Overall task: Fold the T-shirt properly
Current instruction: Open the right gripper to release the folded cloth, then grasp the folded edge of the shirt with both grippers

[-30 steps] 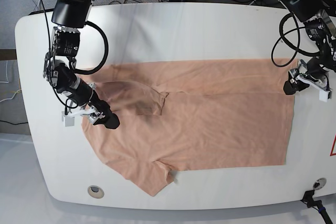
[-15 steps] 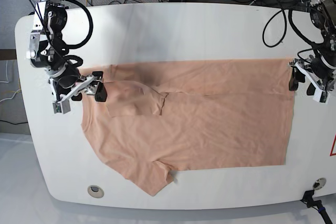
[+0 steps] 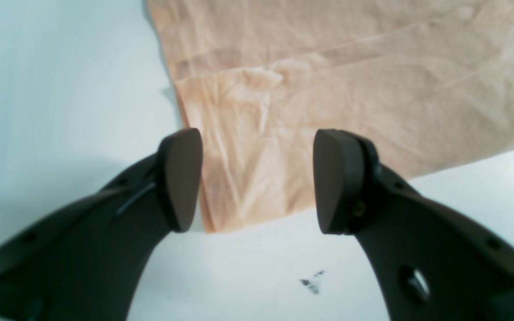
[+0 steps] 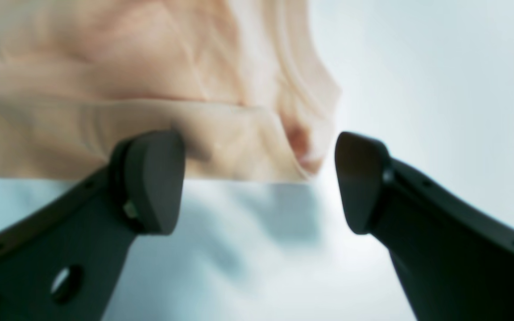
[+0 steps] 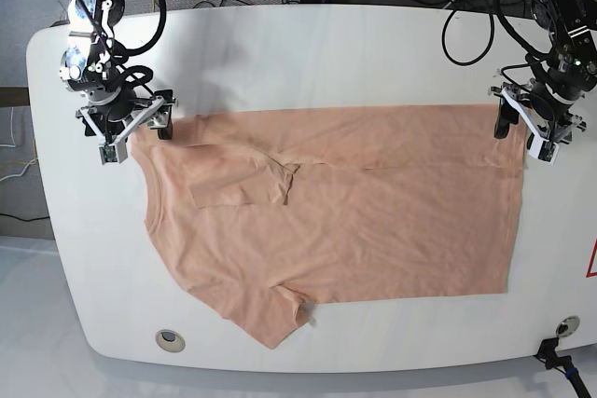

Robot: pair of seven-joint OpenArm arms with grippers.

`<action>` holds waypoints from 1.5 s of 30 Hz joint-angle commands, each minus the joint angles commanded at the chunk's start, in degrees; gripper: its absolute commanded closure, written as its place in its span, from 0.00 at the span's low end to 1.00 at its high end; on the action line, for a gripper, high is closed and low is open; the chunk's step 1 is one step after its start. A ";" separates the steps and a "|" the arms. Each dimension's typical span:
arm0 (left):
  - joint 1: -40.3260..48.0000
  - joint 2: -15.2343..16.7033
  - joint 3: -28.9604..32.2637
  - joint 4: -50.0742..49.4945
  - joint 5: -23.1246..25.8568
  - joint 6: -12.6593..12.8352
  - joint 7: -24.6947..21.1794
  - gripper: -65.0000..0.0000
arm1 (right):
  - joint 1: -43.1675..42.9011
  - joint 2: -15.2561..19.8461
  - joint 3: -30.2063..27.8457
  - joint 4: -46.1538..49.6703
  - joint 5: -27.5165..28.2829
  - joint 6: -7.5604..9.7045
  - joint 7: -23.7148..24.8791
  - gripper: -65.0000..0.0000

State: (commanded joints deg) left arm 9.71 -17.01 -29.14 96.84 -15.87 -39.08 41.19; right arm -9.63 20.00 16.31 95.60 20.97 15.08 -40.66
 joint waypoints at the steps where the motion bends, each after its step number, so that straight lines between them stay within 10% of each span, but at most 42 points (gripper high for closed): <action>1: 0.00 0.00 0.00 0.00 0.00 0.00 0.00 0.45 | 0.00 0.00 0.09 -1.49 0.00 0.70 0.97 0.24; 10: 0.00 0.09 -0.09 -0.09 0.00 0.00 0.00 0.45 | 0.35 0.00 0.09 -8.53 -0.09 2.55 8.18 0.27; 19: -1.14 0.35 -0.18 -4.04 0.26 0.18 -0.88 0.45 | 1.14 -1.32 0.00 -8.53 -0.09 2.55 8.09 1.00; 45: 1.85 -1.32 -3.78 -11.69 4.84 -0.92 -6.95 0.33 | 0.70 -1.49 -0.35 -8.53 0.44 2.55 7.91 1.00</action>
State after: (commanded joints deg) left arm 11.56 -18.33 -32.92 85.14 -11.03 -40.00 34.24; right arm -8.92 18.51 15.96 87.08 21.41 17.63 -32.75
